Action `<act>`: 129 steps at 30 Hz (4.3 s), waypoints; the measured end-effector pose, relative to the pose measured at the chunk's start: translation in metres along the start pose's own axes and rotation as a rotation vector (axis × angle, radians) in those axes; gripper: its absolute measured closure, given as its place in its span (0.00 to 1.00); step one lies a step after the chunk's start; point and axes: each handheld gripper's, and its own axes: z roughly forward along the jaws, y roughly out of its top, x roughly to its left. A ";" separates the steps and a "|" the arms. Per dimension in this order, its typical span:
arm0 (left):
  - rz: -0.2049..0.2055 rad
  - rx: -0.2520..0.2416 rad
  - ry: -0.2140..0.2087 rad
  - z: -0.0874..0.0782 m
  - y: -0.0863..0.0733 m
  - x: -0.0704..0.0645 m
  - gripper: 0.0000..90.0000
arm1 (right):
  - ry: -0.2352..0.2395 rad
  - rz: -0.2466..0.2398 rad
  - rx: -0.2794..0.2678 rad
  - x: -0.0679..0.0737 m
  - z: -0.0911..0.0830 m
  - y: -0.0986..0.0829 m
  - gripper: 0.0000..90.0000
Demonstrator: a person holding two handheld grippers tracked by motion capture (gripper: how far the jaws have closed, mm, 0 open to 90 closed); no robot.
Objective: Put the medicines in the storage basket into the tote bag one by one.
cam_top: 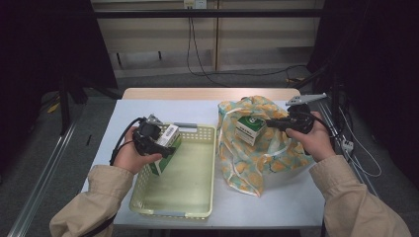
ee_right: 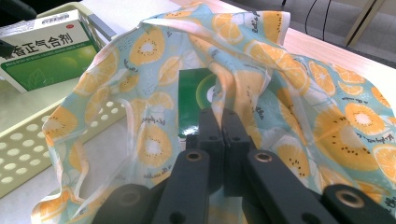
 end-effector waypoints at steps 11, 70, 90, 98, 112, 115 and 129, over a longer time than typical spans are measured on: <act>-0.024 0.057 -0.041 0.007 -0.016 -0.002 0.50 | 0.001 -0.003 -0.004 0.002 0.002 0.000 1.00; 0.130 -0.147 -0.331 0.010 0.120 -0.107 0.70 | -0.011 0.018 -0.034 -0.008 -0.013 -0.002 1.00; 0.177 -0.054 -0.341 0.075 0.142 -0.146 0.70 | -0.022 0.009 -0.054 -0.009 -0.030 0.004 1.00; 0.176 -0.063 -0.344 0.085 0.147 -0.153 0.70 | -0.026 0.004 -0.060 -0.008 -0.030 0.005 1.00; 0.174 -0.057 -0.331 0.090 0.147 -0.155 0.70 | -0.033 0.000 -0.063 -0.008 -0.030 0.010 1.00; 0.182 -0.047 -0.323 0.090 0.147 -0.155 0.70 | -0.034 0.003 -0.066 -0.009 -0.031 0.010 1.00; 0.153 -0.073 -0.313 0.095 0.150 -0.152 0.70 | -0.027 0.004 -0.077 -0.009 -0.031 0.013 1.00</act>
